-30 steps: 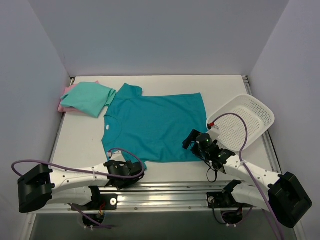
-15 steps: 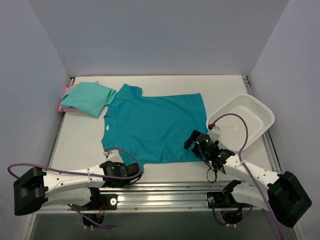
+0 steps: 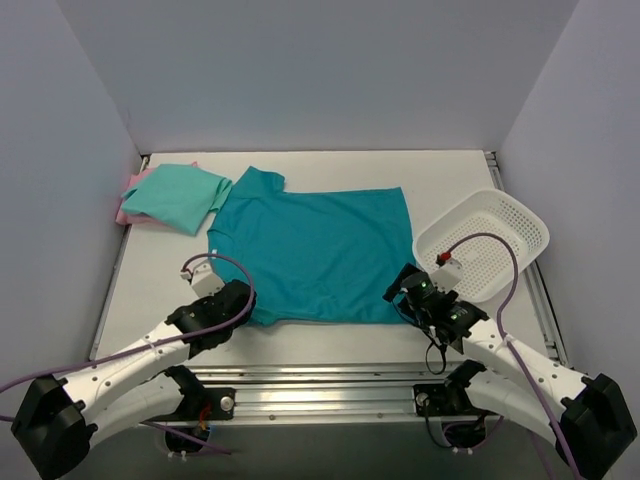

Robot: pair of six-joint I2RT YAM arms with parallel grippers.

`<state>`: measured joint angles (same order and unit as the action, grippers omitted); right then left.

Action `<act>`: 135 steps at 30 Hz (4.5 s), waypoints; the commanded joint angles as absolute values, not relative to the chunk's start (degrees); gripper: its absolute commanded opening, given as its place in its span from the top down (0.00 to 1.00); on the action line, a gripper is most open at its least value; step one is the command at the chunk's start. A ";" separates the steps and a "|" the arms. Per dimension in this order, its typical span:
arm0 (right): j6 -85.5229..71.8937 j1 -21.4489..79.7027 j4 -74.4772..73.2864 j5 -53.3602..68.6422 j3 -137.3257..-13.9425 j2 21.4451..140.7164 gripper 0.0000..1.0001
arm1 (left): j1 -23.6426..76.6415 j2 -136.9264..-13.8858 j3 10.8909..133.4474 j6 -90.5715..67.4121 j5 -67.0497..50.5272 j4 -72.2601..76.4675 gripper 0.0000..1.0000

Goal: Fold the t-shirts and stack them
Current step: Fold the tshirt

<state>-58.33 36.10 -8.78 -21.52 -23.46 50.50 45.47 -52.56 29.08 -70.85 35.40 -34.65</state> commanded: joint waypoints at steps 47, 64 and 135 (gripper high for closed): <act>-68.99 43.86 -13.36 -17.75 -28.04 70.22 0.22 | 26.54 -45.62 25.93 -52.47 22.94 -23.29 0.98; -74.53 46.58 -23.55 -23.28 -27.33 58.89 0.90 | 25.58 -45.44 25.58 -51.68 21.53 -22.41 0.98; -59.68 32.52 -13.36 -42.10 -64.95 105.37 1.00 | 16.44 -96.32 60.73 -37.35 15.56 -4.40 0.98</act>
